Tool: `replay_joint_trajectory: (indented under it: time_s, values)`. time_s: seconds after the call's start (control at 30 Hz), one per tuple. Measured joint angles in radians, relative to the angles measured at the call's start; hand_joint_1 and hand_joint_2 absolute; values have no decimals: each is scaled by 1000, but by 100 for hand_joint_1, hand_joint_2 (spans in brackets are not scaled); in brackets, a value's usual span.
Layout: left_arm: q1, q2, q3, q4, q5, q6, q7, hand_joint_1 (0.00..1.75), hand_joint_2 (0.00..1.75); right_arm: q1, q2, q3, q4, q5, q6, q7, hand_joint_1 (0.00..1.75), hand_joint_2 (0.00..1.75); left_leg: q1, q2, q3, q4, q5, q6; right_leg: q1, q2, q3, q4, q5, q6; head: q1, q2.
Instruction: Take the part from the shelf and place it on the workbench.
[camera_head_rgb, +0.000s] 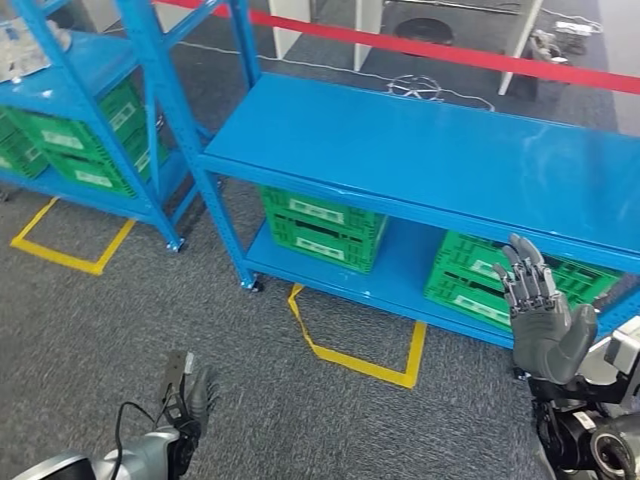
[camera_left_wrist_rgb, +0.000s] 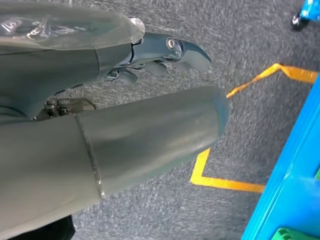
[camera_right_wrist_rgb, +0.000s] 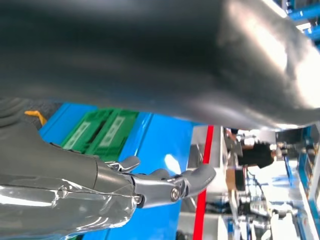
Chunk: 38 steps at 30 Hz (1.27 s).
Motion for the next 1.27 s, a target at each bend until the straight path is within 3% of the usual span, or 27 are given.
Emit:
replay_joint_trajectory:
  time_s: [0.07, 0.13, 0.2, 0.23, 0.27, 0.3, 0.33, 0.4, 0.43, 0.47, 0.53, 0.57, 0.63, 0.7, 0.73, 0.77, 0.8, 0.83, 0.9, 0.97, 1.13, 1.27]
  values:
    - [-3, -1, 0, 0, 0, 0, 0, 0, 0, 1, 0, -1, 0, 2, -1, 0, 0, 0, 3, 10, 3, 5, -7, -10, -1, 26, -2, -2, 4, -13, -5, 0]
    - [-6, -2, 0, 0, -1, 0, 0, 0, 0, -1, 1, -2, -1, 2, 0, 0, 0, 0, 9, -35, -21, 67, -48, -19, -4, 50, -2, -5, 9, -26, -8, 0]
    - [-4, -2, 0, 0, -1, 0, 0, 0, 0, -2, 1, -1, -1, 3, 0, 0, 0, 0, 11, -87, -91, 211, -117, -23, -6, 74, -4, -6, 12, -35, -14, 0]
    - [-2, -2, 0, 0, -1, 0, 0, 0, 0, -1, 1, -1, -1, 3, 1, 1, 0, 0, 11, -96, -129, 281, -141, -23, -5, 88, -6, -6, 14, -37, -17, 0]
    - [-1, -2, 0, 0, -1, 0, 0, 0, 0, 1, 2, 0, -1, 3, 1, 1, 0, 0, 10, -99, -153, 321, -147, -21, -3, 103, -6, -6, 15, -38, -19, 0]
    - [0, -2, 0, 0, -1, 0, 0, 0, 0, 2, 2, 0, 0, 3, 1, 1, 0, 0, 10, -101, -157, 318, -130, -18, -2, 117, -6, -6, 16, -39, -20, 0]
    - [0, -2, 0, 0, -1, 0, 0, 0, 0, 3, 2, -1, 0, 3, 1, 1, 0, 0, 9, -105, -140, 273, -98, -12, 0, 131, -6, -6, 17, -39, -21, 0]
    - [-2, 0, 0, 0, -1, -1, 0, 0, 0, 3, 2, -1, -1, 3, 1, 1, 0, 0, 7, -140, -71, 120, -24, 2, 2, 157, -6, -5, 19, -37, -21, 0]
    - [-3, 1, 0, 0, -1, -1, 0, 0, 0, 3, 2, -1, -1, 3, 1, 1, 0, 0, 6, -155, -44, 59, -1, 6, 3, 169, -8, -4, 20, -34, -21, 0]
    - [-4, 3, 0, 0, -1, -1, 0, 0, 0, 3, 2, -1, -1, 3, 1, 1, 0, 0, 4, -166, -27, 23, 8, 9, 3, 180, -10, -4, 21, -31, -20, 0]
    - [-6, 3, 0, 0, -1, 0, 0, 0, 0, 4, 2, -1, -1, 3, 0, 1, 0, 0, 2, -154, -20, 7, 11, 12, 1, 200, -15, -6, 24, -20, -19, 0]
    - [-8, 1, 0, 0, -2, 0, 0, 0, 0, 5, 2, -2, -1, 3, -1, 1, 0, 0, 3, -142, -18, 2, 14, 16, 0, 198, -20, -4, 22, -15, -18, 0]
    - [-11, -2, 0, 0, -3, -1, 1, 0, 0, 6, 2, -5, -1, 3, -3, 1, 0, 0, 8, -120, -12, -10, 21, 26, 3, 154, -44, 40, -9, -5, -11, 0]
    - [-10, -3, 0, 0, -4, -1, 2, 0, 0, 8, 3, -7, -1, 3, -5, 1, 0, 0, 9, -100, -11, -13, 22, 31, 1, 97, -100, 165, -78, 5, -3, 0]
    - [-9, -3, 0, 0, -5, -1, 3, 0, 0, 11, 3, -8, -1, 4, -6, 1, 0, 0, 9, -91, -11, -13, 21, 32, -3, 85, -131, 236, -108, 9, -1, 0]
    - [-7, -3, 0, 0, -5, -1, 4, 0, 0, 14, 3, -9, -1, 5, -8, 2, 0, 0, 10, -82, -10, -13, 20, 31, -8, 80, -151, 284, -123, 14, 0, 0]
    - [-5, -3, 0, 0, -6, -1, 5, 0, 0, 16, 3, -10, -1, 7, -10, 2, 0, 0, 11, -75, -10, -12, 18, 30, -12, 77, -154, 295, -119, 19, 1, 0]
    - [-5, -4, 0, 0, -7, -1, 5, 0, 0, 17, 3, -11, -1, 9, -12, 3, 0, 0, 12, -70, -8, -12, 17, 27, -17, 74, -136, 264, -96, 23, 1, 0]
    - [-6, -5, 0, 0, -8, -1, 6, 0, 0, 18, 3, -13, -1, 15, -16, 4, 0, 0, 15, -60, -4, -9, 11, 17, -22, 62, -58, 122, -33, 29, 2, 0]
    - [-7, -5, 0, 0, -8, -1, 7, 0, 0, 18, 3, -15, -2, 19, -19, 6, 0, 0, 11, -57, -4, -1, 5, 6, -22, 52, 3, 13, -7, 26, 3, 0]
    - [-8, 0, 0, 0, -8, 0, 9, 0, 0, 19, 5, -17, -3, 27, -21, 11, 0, 0, 9, -56, -5, 0, 8, 10, -17, 57, 14, -7, -10, 15, -4, 0]
    - [-9, 0, 0, 0, -10, 3, 9, 0, 0, 14, 5, -18, -3, 30, -21, 12, 0, 0, 10, -56, 0, -11, 12, 5, -14, 57, 14, -7, -12, 7, -4, 0]
